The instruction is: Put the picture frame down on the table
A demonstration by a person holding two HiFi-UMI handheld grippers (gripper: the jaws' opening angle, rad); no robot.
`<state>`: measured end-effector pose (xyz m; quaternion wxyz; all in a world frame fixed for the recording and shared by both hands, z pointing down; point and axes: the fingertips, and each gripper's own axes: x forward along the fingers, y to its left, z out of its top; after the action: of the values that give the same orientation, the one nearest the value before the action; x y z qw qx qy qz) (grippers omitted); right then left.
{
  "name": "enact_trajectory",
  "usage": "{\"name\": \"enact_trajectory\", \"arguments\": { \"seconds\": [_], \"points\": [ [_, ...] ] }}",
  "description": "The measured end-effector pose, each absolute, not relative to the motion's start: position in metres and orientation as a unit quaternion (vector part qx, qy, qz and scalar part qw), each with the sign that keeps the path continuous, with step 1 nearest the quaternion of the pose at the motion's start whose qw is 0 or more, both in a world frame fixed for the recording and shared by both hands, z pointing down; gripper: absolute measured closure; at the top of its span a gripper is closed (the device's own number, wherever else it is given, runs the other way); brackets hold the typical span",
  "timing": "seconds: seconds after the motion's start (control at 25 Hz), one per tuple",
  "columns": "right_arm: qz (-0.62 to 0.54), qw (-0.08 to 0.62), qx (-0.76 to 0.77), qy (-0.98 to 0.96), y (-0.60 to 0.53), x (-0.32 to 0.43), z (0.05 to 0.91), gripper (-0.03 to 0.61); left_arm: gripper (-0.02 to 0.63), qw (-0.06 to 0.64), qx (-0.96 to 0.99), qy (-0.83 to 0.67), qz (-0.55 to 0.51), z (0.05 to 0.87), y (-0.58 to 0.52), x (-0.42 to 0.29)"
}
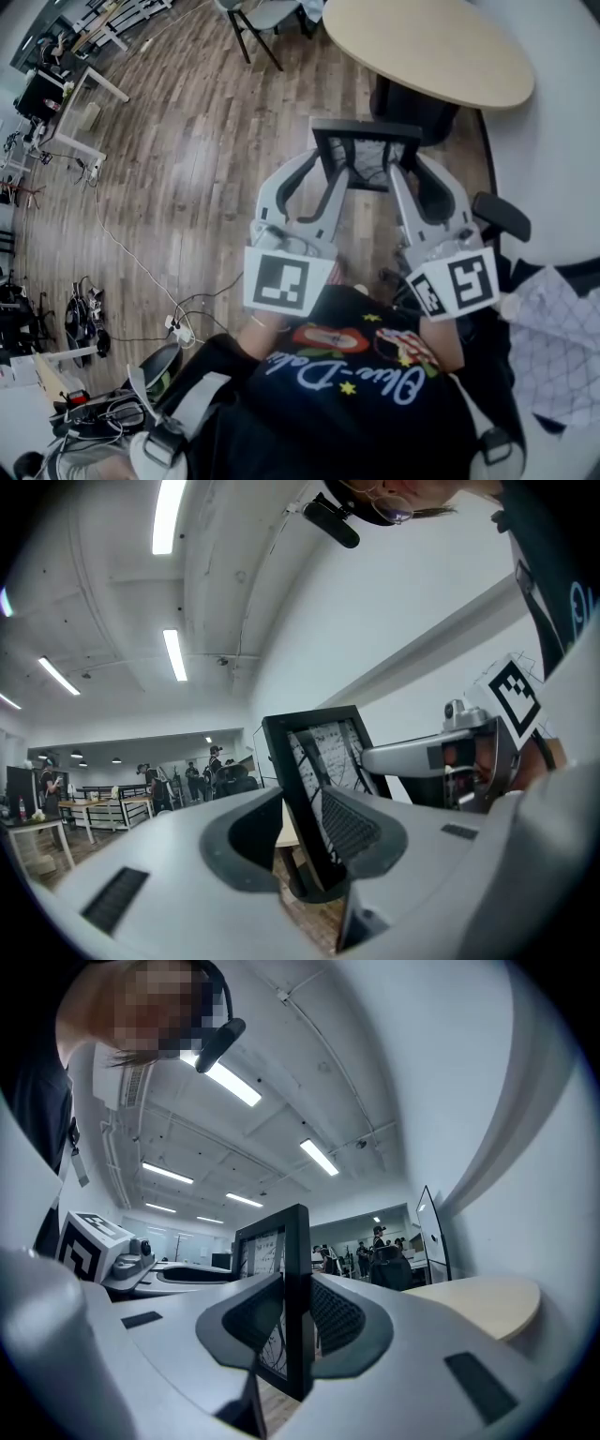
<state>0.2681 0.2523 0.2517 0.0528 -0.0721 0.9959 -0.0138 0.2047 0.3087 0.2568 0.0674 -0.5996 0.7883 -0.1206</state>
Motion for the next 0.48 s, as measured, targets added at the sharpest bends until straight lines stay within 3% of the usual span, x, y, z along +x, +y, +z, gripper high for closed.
{"name": "enact_trajectory", "arguments": {
  "seconds": [0.48],
  "points": [
    [-0.004, 0.044, -0.108, 0.993, 0.215, 0.216, 0.247, 0.505, 0.489, 0.072, -0.628, 0.768, -0.104, 0.253, 0.267, 0.148]
  ]
}}
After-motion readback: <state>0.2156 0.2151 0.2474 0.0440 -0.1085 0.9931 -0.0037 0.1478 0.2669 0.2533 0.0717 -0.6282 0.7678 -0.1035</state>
